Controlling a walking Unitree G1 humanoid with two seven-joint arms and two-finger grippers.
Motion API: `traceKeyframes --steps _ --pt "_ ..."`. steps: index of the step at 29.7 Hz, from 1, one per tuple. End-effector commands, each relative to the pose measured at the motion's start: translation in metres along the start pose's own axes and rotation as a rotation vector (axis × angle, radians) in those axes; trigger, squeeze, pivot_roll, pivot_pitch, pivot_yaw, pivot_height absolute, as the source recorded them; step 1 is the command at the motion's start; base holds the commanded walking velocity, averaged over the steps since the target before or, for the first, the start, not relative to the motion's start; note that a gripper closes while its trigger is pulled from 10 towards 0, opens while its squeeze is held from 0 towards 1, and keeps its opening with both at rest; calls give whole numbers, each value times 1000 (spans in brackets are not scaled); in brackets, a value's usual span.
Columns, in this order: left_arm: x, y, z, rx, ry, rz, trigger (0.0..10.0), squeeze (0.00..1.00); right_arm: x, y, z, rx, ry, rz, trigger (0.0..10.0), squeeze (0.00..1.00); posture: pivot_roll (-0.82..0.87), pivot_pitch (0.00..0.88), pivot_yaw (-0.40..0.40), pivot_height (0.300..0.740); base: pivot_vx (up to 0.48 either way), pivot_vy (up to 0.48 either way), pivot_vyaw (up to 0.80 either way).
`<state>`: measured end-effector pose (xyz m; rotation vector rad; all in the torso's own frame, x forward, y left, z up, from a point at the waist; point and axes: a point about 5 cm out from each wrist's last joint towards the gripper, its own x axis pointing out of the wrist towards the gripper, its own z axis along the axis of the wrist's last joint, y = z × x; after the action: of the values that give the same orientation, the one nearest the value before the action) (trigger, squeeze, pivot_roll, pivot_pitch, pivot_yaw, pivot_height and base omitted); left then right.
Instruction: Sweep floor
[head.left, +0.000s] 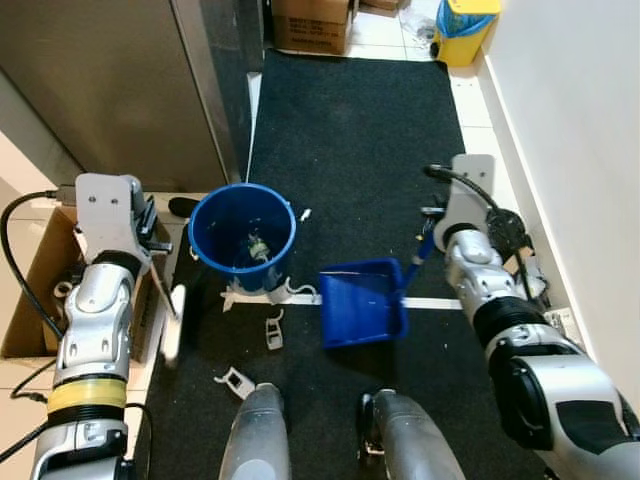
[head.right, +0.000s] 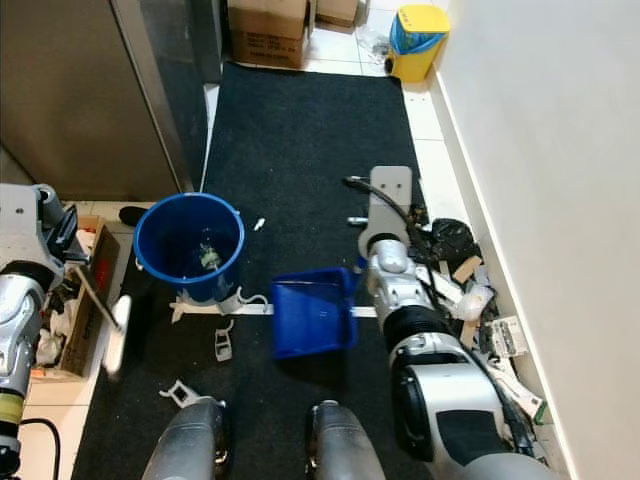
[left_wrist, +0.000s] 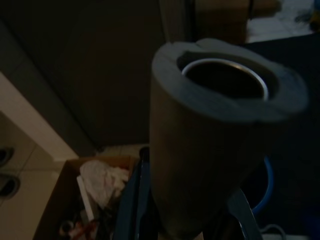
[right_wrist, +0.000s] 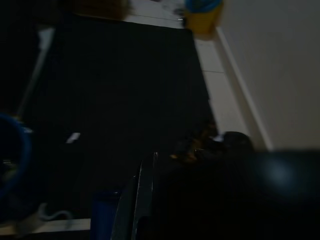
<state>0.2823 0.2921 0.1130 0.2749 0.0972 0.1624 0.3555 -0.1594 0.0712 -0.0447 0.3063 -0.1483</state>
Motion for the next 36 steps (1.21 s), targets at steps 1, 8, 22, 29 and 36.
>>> traceKeyframes --steps 1,8,22,29,36 --pt "0 -2 -1 13 9 -9 10000 0 1 0 5 15 -36 -14 10000 0 110 83 -46 740 0 0 0" --pt "1 -20 -16 -53 43 -43 10000 0 -7 17 -20 25 61 12 10000 0 103 100 -40 740 0 0 0" --pt "15 -76 -11 -134 -24 -44 10000 0 -3 17 -14 52 97 76 10000 0 64 131 -70 740 0 0 0" --pt "24 -85 0 -140 -51 -68 10000 0 1 14 -3 11 81 86 10000 0 52 122 -63 740 0 0 0" --pt "26 -80 2 -136 -75 -44 10000 0 6 14 18 3 30 78 10000 0 55 114 -64 740 0 0 0"
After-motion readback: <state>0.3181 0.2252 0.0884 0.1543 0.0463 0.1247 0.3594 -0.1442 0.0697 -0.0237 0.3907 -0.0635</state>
